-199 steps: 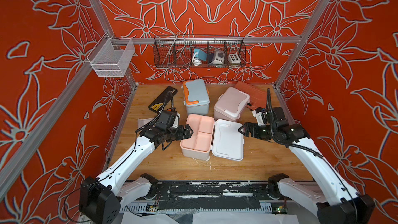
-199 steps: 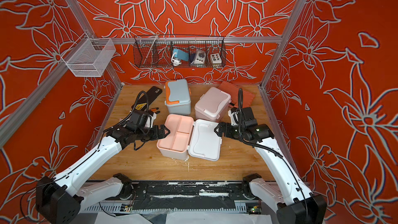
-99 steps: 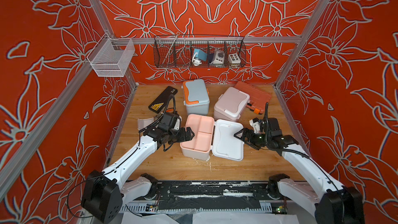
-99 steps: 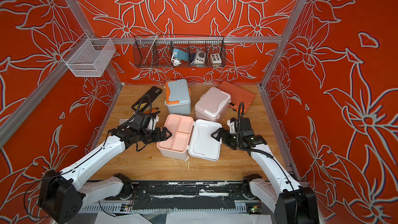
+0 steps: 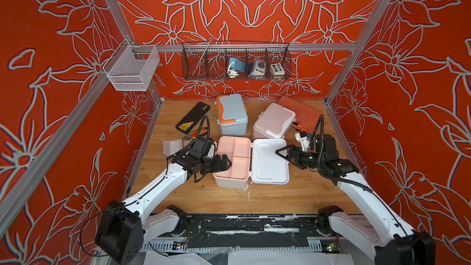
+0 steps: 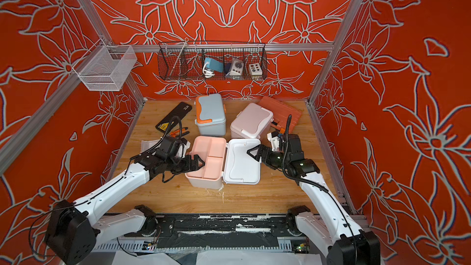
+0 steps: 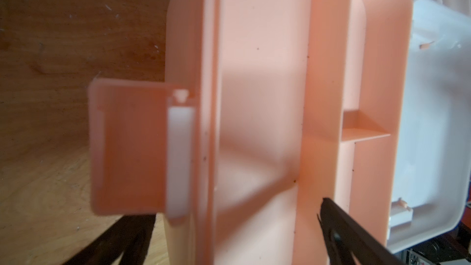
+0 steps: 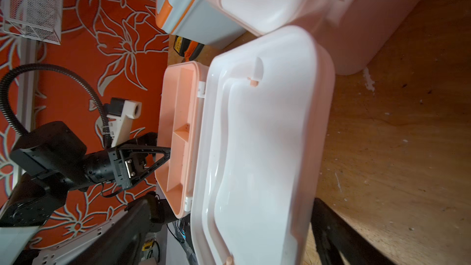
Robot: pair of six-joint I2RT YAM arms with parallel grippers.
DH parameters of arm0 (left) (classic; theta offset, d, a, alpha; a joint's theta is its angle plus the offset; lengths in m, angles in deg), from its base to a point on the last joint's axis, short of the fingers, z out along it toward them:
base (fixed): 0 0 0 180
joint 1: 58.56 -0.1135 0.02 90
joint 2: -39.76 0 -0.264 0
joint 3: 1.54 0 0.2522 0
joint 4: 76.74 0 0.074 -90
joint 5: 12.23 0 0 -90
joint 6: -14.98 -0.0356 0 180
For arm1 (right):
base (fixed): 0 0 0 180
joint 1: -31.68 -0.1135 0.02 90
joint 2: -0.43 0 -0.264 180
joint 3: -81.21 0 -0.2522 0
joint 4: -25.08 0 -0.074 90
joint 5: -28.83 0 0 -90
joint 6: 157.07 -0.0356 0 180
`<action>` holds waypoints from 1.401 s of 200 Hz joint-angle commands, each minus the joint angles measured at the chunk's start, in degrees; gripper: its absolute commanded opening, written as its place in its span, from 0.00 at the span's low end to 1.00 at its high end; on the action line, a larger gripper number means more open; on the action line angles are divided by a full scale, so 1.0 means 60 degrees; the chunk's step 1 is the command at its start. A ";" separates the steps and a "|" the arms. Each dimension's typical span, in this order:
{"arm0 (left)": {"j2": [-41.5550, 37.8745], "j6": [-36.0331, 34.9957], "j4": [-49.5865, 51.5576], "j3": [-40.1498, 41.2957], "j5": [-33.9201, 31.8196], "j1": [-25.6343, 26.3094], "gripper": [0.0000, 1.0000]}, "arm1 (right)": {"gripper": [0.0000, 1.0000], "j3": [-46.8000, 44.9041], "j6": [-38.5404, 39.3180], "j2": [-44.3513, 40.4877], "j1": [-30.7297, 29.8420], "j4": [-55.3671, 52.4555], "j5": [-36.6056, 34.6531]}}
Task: Open first aid kits and take out gauze
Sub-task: Close the lid of the first aid kit.
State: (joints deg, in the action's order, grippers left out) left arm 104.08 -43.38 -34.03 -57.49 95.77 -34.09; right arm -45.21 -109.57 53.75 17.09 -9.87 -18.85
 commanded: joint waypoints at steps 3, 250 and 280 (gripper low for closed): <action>-0.0171 0.0194 -0.0433 0.0085 0.0479 0.0371 0.97 | 0.98 0.0630 -0.0276 -0.0207 -0.0444 0.0035 0.0551; -0.3029 0.0383 0.0179 0.0485 0.0502 -0.2032 0.98 | 0.98 0.4085 0.0542 0.2612 -0.5569 -0.0337 -0.1475; -0.3002 0.0168 0.0163 0.0392 0.0992 -0.2737 0.98 | 0.98 0.4433 0.1094 0.3383 -0.5894 -0.1536 -0.2466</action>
State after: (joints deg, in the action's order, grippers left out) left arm 86.26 -40.30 -34.67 -53.69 98.74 -47.77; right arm -21.04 -106.44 71.33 -16.87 -12.80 -27.33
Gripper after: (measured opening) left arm 0.979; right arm 0.977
